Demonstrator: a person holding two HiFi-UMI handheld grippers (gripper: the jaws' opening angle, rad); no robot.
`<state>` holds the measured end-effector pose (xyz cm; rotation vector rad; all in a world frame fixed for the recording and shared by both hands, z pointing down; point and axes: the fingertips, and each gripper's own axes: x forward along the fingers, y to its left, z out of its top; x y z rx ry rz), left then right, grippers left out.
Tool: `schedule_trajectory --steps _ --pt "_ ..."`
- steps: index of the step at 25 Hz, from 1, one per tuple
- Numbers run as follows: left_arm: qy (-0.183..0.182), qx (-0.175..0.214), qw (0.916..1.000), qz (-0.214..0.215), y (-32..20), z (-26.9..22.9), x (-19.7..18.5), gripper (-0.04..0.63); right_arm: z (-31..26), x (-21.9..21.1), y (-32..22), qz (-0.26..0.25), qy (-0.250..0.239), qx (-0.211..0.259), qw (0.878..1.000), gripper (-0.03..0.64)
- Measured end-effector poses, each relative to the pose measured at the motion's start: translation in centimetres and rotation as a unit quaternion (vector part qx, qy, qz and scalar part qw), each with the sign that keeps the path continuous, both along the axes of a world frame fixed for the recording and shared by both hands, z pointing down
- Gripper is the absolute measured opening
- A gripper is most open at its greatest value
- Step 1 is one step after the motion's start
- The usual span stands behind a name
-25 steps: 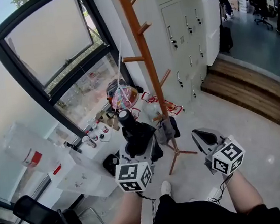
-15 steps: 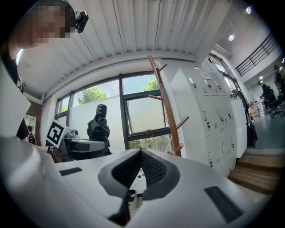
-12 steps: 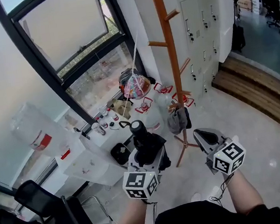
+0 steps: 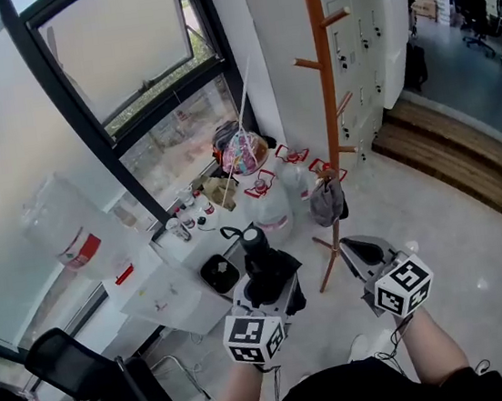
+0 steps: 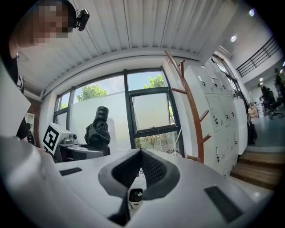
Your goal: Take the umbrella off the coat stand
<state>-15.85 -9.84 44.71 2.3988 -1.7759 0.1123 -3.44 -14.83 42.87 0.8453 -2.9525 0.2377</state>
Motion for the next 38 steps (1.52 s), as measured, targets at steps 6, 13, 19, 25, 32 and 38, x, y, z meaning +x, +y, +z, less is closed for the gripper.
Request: schedule_trajectory --steps 6,13,19,25,32,38 --pt "0.012 -0.005 0.9988 0.047 2.7 1.1 0.4 0.261 0.0 0.4 3.5 0.043 0.015 0.002 0.999 0.054" --pt "0.02 -0.01 0.9943 0.104 5.6 2.3 2.3 0.261 1.1 2.5 7.5 0.099 0.021 -0.006 0.995 0.054" --pt "0.017 -0.016 0.9903 0.137 7.9 2.8 3.3 0.261 2.0 3.2 10.4 0.126 0.021 -0.014 0.992 0.054" --pt "0.016 -0.015 0.9892 0.145 9.3 2.7 3.3 0.261 1.6 2.9 11.5 0.131 0.016 -0.007 0.991 0.054" --pt "0.018 -0.009 0.9895 0.143 9.6 2.1 3.9 0.261 1.2 3.2 11.7 0.127 0.018 -0.004 0.992 0.054" --pt "0.019 -0.007 0.9898 0.141 9.5 2.0 4.1 0.26 1.2 3.2 11.6 0.122 0.021 -0.003 0.992 0.054"
